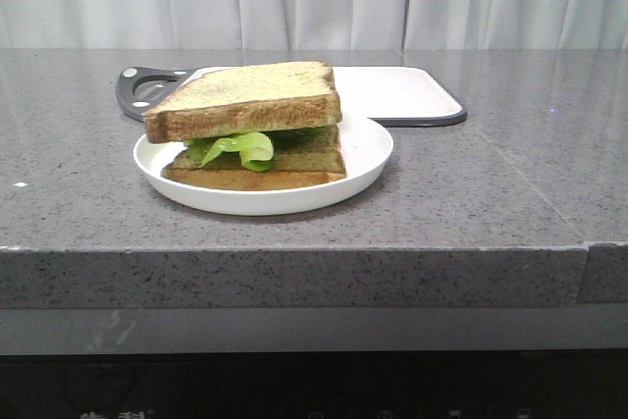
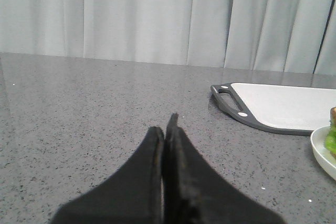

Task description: Left arm grabs bread, right arm adds lettuce

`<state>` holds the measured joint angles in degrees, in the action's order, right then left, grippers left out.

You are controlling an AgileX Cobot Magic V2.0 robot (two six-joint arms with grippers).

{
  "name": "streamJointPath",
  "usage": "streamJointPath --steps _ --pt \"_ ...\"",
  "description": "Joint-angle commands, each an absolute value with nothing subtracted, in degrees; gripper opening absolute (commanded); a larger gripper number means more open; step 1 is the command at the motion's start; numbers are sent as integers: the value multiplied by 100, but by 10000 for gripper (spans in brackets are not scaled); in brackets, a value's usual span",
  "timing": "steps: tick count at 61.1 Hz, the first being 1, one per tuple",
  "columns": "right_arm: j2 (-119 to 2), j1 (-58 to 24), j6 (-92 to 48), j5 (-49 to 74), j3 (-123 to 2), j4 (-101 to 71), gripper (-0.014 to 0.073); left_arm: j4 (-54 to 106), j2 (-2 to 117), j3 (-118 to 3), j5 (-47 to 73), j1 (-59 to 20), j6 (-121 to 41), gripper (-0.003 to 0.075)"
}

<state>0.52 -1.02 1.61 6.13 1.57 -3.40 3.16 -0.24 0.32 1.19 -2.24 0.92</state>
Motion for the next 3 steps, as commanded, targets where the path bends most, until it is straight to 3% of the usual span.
streamJointPath --steps 1,3 --pt "175 -71 141 150 133 -341 -118 328 -130 57 -358 -221 141 -20" --pt "175 -71 141 150 133 -341 -118 328 -130 57 -358 -221 141 -20"
